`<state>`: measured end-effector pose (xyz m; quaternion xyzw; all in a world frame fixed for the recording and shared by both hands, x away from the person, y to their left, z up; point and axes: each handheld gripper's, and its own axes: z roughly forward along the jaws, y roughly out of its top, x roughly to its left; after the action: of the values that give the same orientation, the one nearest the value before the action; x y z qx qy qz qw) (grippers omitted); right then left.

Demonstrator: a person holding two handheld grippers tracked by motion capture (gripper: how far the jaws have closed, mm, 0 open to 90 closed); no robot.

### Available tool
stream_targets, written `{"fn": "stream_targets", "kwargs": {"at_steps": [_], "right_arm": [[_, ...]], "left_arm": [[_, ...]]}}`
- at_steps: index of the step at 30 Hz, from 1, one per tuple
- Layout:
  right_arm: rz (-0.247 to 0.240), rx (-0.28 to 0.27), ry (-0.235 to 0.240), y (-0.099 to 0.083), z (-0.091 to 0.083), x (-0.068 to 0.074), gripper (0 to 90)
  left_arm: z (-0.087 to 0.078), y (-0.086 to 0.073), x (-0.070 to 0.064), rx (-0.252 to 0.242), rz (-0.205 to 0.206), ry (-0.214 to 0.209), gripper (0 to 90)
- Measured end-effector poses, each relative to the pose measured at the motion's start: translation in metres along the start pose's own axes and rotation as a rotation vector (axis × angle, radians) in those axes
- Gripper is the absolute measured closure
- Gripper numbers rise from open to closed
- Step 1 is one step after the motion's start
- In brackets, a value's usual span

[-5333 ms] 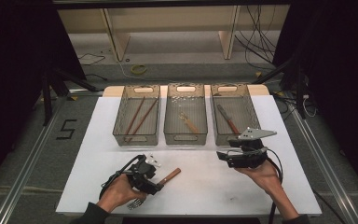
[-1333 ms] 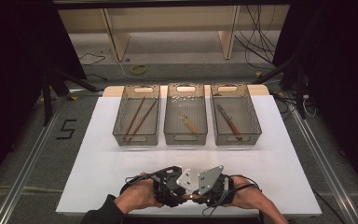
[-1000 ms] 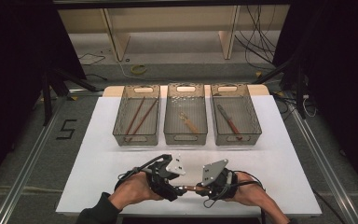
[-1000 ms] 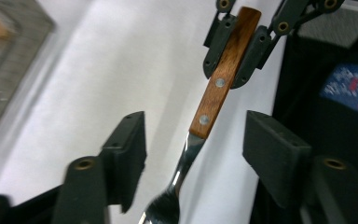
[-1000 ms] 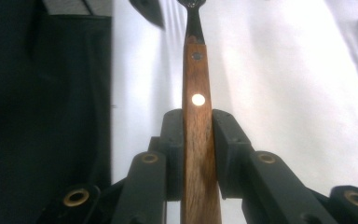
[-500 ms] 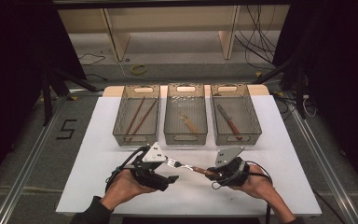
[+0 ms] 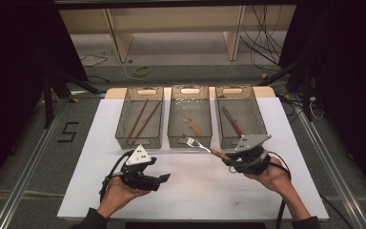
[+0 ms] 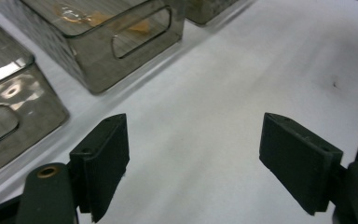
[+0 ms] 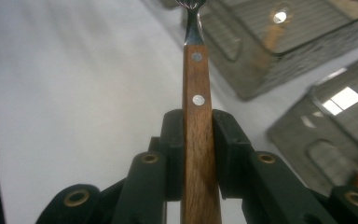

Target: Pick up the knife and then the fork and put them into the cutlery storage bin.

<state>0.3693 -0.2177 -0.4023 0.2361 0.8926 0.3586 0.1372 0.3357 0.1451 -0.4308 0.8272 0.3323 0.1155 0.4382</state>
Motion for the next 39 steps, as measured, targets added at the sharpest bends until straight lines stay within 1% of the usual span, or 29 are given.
{"fn": "stream_targets", "kwargs": {"at_steps": [2, 6, 9, 10, 15, 19, 22, 23, 26, 28, 30, 34, 38, 39], "right_arm": [[0.017, -0.013, -0.02, 0.0, -0.003, -0.007, 76.2], [0.047, -0.026, -0.06, 0.001, -0.01, -0.019, 76.2], [0.073, -0.042, -0.094, 0.001, -0.015, -0.03, 76.2], [0.08, -0.044, -0.107, 0.001, -0.016, -0.033, 76.2], [0.141, -0.06, -0.169, 0.0, -0.019, -0.051, 76.1], [0.186, -0.064, -0.203, 0.001, -0.021, -0.065, 76.2], [0.205, -0.056, -0.227, 0.002, -0.022, -0.075, 76.2], [0.213, -0.055, -0.239, 0.003, -0.022, -0.078, 76.2], [0.234, -0.046, -0.262, 0.005, -0.022, -0.088, 76.3], [0.239, -0.037, -0.282, 0.007, -0.021, -0.094, 76.3], [0.257, -0.029, -0.3, 0.008, -0.02, -0.101, 76.3], [0.301, -0.011, -0.326, 0.009, -0.015, -0.113, 76.2], [0.318, 0.017, -0.352, 0.011, -0.005, -0.121, 76.2], [0.328, 0.021, -0.353, 0.012, -0.003, -0.122, 76.2]], "left_arm": [[0.0, -0.003, 0.004, -0.006, -0.017, 0.002, 22.8], [0.002, -0.009, 0.008, -0.013, -0.036, 0.013, 22.6], [0.003, -0.012, 0.01, -0.028, -0.043, 0.026, 22.6], [0.003, -0.013, 0.01, -0.028, -0.036, 0.028, 22.6], [0.0, -0.015, 0.013, -0.057, -0.05, 0.024, 22.4], [0.0, -0.019, 0.015, -0.067, -0.062, 0.025, 22.1], [0.0, -0.021, 0.016, -0.08, -0.074, 0.021, 22.0], [-0.001, -0.021, 0.016, -0.074, -0.07, 0.021, 22.0], [0.0, -0.022, 0.017, -0.068, -0.071, 0.022, 21.8], [0.0, -0.022, 0.017, -0.065, -0.077, 0.022, 21.8], [0.0, -0.023, 0.017, -0.063, -0.078, 0.024, 21.8], [0.0, -0.024, 0.018, -0.069, -0.082, 0.029, 21.5], [-0.001, -0.026, 0.02, -0.075, -0.086, 0.034, 21.3], [-0.001, -0.027, 0.02, -0.079, -0.088, 0.035, 21.2]]}}
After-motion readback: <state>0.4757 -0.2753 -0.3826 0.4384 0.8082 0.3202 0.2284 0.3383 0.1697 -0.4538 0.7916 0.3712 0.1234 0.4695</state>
